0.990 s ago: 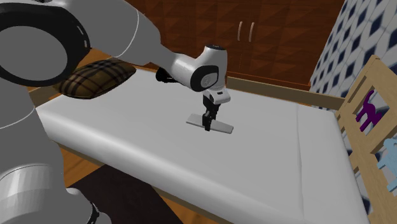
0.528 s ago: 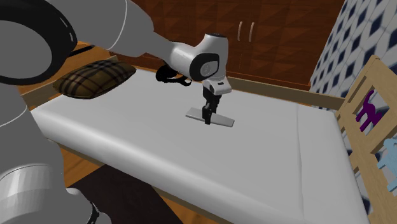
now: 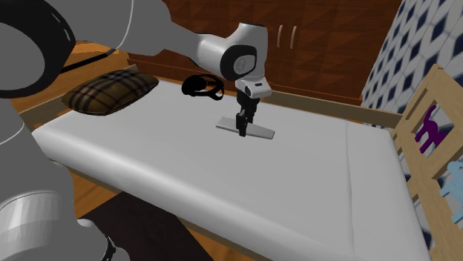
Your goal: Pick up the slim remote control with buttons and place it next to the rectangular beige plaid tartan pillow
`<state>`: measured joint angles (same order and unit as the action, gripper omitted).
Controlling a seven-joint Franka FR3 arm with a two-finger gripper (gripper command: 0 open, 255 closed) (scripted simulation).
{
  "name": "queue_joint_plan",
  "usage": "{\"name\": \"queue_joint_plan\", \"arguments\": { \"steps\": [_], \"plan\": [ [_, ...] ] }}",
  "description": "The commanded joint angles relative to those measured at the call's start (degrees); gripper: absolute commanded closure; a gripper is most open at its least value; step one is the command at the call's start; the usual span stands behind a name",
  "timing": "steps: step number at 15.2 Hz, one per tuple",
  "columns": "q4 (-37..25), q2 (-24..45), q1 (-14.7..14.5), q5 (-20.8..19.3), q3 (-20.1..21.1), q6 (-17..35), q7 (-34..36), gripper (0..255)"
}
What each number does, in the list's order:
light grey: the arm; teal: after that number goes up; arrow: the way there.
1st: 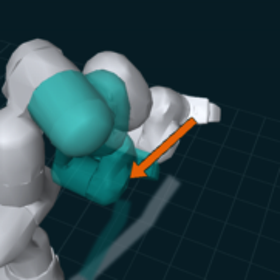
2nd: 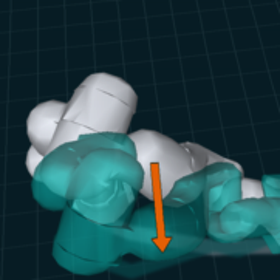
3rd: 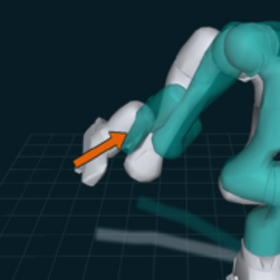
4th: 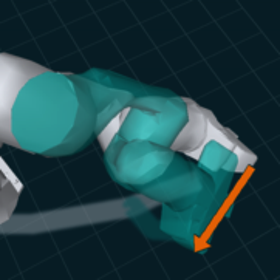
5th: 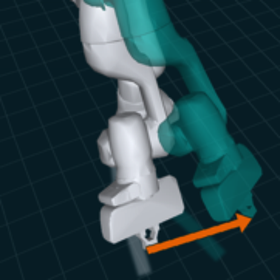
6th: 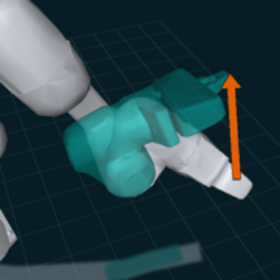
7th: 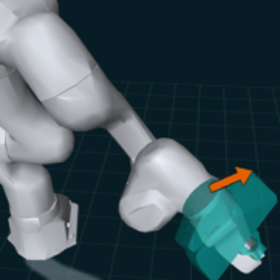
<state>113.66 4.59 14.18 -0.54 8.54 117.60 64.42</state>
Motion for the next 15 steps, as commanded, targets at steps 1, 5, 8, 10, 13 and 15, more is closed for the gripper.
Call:
{"name": "queue_joint_plan", "arguments": {
  "steps": [1,5,8,10,13,15],
  "plan": [
    [-1.1,-0.5,0.0,0.1,0.0,-1.6,-0.1,255],
    [-3.2,-1.4,0.1,0.2,0.0,-4.5,-0.2,255],
    [-4.9,-1.9,0.1,0.3,0.0,-6.7,-0.3,255],
    [-6.1,-2.2,0.1,0.4,0.0,-8.2,-0.3,255],
    [-8.0,-2.5,0.1,0.4,0.0,-10.5,-0.3,255],
    [-9.3,-2.7,0.1,0.5,0.0,-12.0,-0.3,255]
  ]
}}
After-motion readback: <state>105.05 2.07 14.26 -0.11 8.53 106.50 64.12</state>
